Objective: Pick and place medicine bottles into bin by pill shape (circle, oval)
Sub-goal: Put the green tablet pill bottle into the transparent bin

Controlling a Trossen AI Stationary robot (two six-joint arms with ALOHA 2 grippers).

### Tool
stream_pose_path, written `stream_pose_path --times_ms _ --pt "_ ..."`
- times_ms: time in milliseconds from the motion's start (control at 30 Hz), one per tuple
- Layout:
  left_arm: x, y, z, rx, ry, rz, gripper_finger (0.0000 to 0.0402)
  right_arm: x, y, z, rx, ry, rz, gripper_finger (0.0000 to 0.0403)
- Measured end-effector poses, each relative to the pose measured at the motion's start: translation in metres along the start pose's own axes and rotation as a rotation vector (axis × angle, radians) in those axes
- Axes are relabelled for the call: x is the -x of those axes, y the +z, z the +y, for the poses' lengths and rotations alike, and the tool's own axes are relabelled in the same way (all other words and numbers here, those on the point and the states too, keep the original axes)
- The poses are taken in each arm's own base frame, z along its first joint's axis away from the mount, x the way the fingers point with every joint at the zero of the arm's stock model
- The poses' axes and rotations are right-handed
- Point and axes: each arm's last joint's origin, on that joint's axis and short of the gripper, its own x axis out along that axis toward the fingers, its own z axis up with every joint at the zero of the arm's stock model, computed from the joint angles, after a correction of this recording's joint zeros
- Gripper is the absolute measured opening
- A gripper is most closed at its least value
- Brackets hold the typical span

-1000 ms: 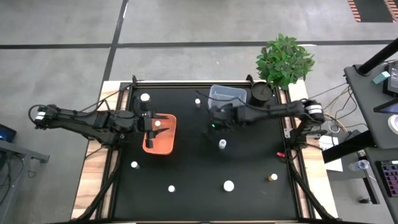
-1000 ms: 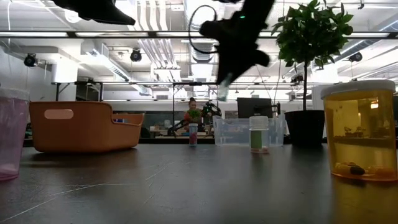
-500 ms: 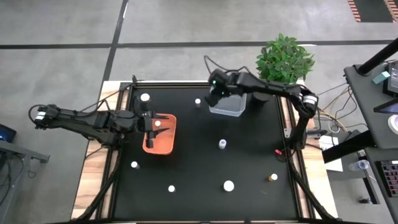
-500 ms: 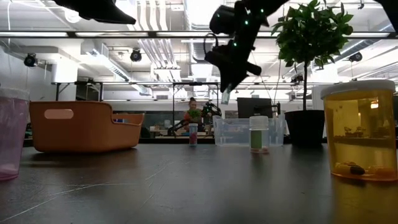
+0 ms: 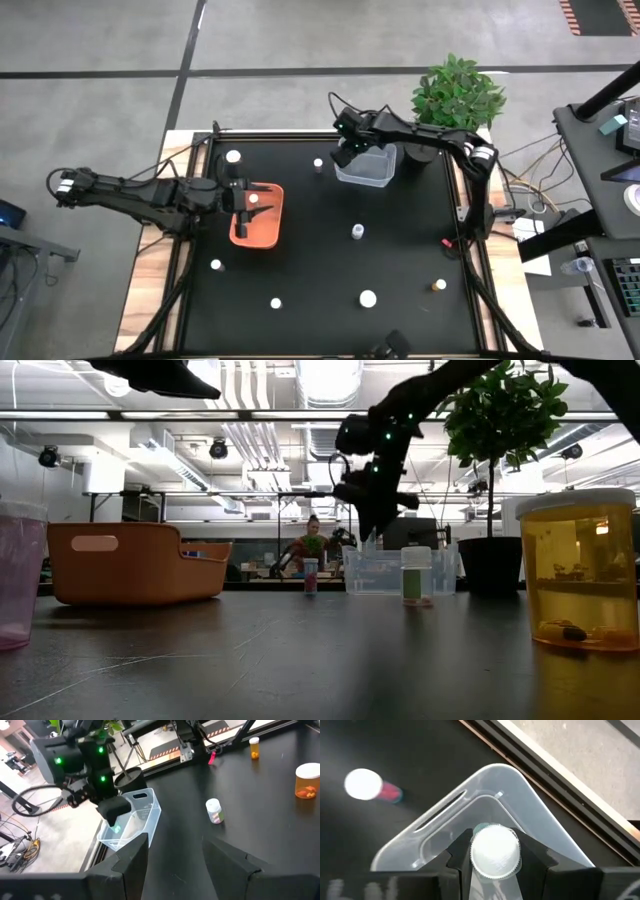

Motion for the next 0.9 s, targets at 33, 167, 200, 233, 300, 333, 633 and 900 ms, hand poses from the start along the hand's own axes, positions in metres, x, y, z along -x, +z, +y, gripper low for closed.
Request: stream_pose_path --times_ms 33,167,200,233,300,333,633,900 --pt "0.000 0.000 0.000 0.000 0.000 -0.001 0.0171 -0.004 0.000 -0.001 -0.001 -0.002 0.006 0.0105" --pt "0.001 0.000 0.000 0.001 0.000 -0.002 0.0171 -0.016 0.001 -0.005 -0.004 -0.011 0.019 0.0105" --pt "0.001 0.000 0.000 0.001 0.000 -0.003 0.0171 -0.017 0.001 -0.006 -0.006 -0.012 0.022 0.0105" --pt "0.001 0.000 0.000 0.001 0.001 -0.003 0.0171 -0.019 0.001 -0.006 -0.006 -0.014 0.025 0.0105" --pt "0.001 0.000 0.000 0.001 0.001 -0.003 0.0171 -0.023 0.001 -0.005 -0.008 -0.012 0.019 0.0105" --pt "0.001 0.000 0.000 0.001 0.001 -0.002 0.0171 -0.026 0.001 -0.005 -0.008 -0.012 0.020 0.0105" --pt "0.001 0.000 0.000 0.001 0.001 -0.002 0.0171 -0.052 -0.002 -0.001 -0.005 -0.020 0.048 0.0107" --pt "0.000 0.000 0.000 0.000 0.001 -0.002 0.0171 -0.054 0.000 -0.001 -0.017 -0.016 0.030 0.0108"
